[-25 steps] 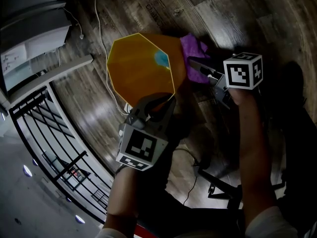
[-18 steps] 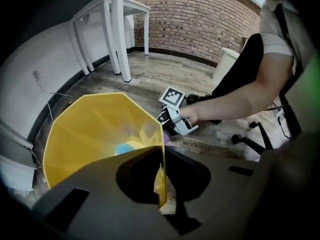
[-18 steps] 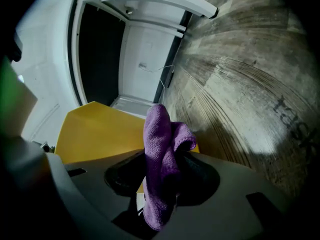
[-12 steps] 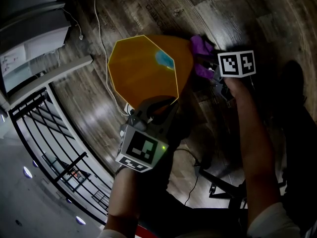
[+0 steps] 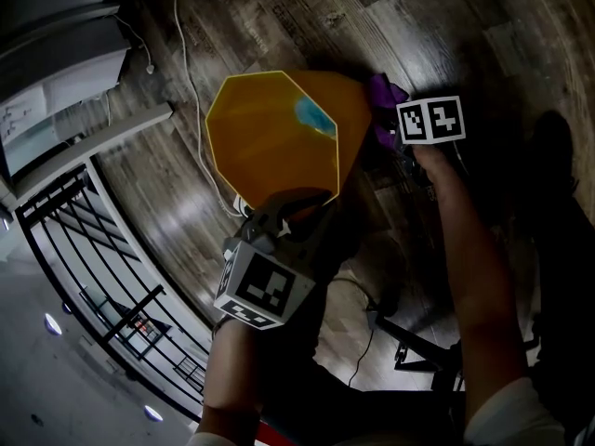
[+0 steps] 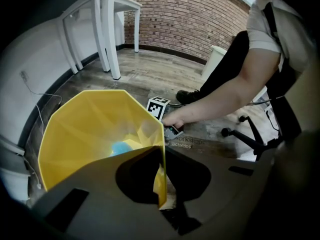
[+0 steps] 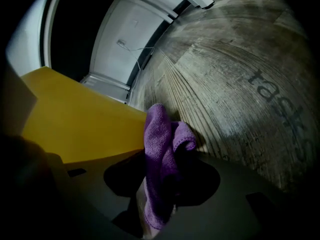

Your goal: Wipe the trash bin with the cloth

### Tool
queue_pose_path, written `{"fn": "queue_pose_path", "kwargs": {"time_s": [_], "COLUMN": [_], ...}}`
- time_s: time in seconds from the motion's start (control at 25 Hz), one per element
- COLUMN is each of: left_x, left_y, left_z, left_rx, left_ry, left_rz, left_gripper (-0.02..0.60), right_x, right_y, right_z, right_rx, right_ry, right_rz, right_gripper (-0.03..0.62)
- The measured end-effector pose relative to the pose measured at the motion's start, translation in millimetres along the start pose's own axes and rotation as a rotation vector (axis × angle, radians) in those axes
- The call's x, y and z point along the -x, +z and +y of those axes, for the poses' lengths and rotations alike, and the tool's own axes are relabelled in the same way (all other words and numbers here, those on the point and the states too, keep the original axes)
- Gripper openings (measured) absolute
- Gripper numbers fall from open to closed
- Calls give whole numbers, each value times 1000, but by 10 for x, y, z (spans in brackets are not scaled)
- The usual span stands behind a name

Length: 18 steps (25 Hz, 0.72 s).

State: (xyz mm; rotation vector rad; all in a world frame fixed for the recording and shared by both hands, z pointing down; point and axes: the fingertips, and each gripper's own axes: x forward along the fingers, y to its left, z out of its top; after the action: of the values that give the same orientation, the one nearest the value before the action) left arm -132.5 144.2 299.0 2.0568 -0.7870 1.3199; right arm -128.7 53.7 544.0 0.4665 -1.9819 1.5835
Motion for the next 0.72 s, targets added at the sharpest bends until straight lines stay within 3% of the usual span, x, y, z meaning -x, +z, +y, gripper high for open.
{"fn": "queue_pose_path", "kwargs": {"time_s": [0.36,0.52,0.64,0.72], "left_x": [-5,-30,-10,14], "left_y": [127,265,427,538], "left_z": [106,284,477,563], "left_rx": [50,142,241,289], "left_ry": [56,146,225,240], "left_rz": [-13,-52,-117,-170], "left_gripper": [20,18,18,18], "right_x": [39,216,381,488], "right_y": [56,138,204,273], "right_z": [11,180,382,525], "right_rx": [-36,-106,-139,-141], "right_ry": [-46,25,94,137], "right_rz": [-29,-109,-163,-193], "right_gripper": [167,167,167,167]}}
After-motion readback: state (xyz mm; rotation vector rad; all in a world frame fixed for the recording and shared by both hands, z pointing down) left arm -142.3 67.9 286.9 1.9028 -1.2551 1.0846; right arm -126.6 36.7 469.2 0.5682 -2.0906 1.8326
